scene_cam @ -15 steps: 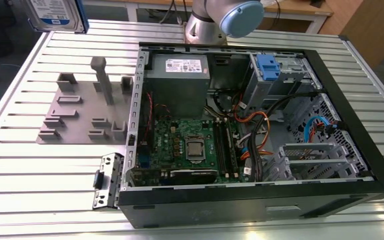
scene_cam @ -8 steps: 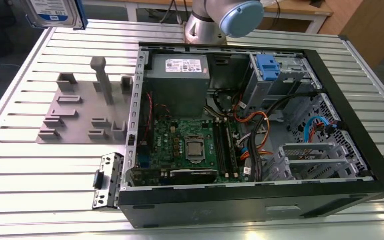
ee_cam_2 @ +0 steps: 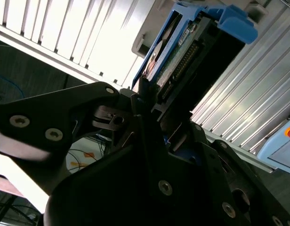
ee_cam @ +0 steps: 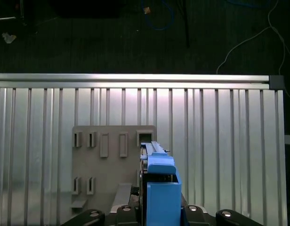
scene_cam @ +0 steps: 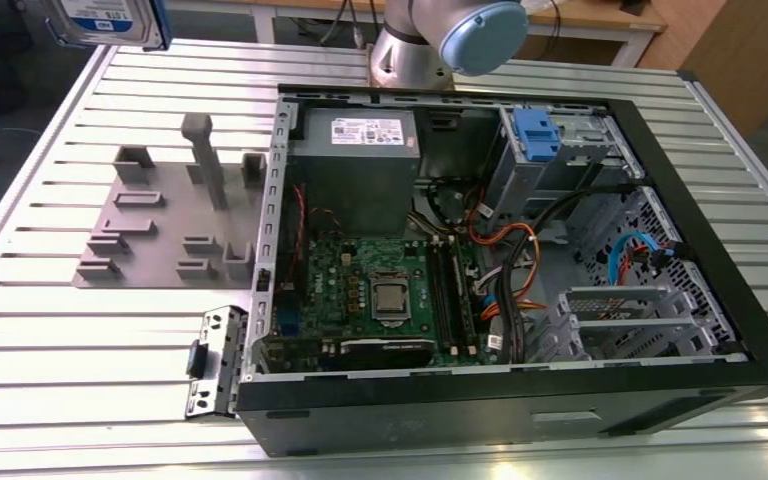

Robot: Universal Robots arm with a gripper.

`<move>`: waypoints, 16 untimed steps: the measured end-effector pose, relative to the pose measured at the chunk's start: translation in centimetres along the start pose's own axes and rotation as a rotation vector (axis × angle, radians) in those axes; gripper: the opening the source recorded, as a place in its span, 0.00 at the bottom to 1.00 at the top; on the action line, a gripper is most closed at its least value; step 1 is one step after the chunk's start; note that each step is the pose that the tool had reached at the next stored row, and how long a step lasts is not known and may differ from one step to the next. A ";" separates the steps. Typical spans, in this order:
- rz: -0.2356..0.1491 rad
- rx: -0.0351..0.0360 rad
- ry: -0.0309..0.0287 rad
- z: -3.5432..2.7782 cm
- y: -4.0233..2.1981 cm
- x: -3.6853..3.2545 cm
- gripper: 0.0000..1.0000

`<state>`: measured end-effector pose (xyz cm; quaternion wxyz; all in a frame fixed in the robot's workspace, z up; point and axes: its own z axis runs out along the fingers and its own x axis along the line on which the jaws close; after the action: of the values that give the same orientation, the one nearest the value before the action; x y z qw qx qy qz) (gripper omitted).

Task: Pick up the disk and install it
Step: 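Pick up the disk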

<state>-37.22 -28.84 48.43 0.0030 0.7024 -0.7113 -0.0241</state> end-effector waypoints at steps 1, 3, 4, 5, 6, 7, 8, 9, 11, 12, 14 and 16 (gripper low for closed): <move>0.000 -0.0001 0.0000 -0.06 0.00 0.00 0.36; 0.000 0.0001 -0.0001 -0.06 0.00 0.00 0.36; 0.000 0.0001 0.0000 -0.06 0.00 0.00 0.36; 0.000 0.0000 0.0000 -0.07 0.00 0.00 0.36; 0.000 0.0000 0.0000 -0.08 0.00 0.00 0.36; 0.000 0.0000 0.0000 -0.08 0.00 0.00 0.36; 0.000 0.0000 0.0000 -0.08 0.00 0.00 0.36; 0.000 0.0000 0.0000 -0.09 0.00 0.00 0.36; 0.000 -0.0002 0.0002 -0.10 -0.05 -0.01 0.36; 0.000 -0.0002 0.0004 -0.10 -0.11 0.00 0.36; 0.000 -0.0001 0.0009 -0.10 -0.30 0.00 0.36; 0.000 0.0001 0.0014 -0.11 -0.67 -0.01 0.36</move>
<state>-36.54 -28.84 48.52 0.0034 0.7025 -0.7113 -0.0235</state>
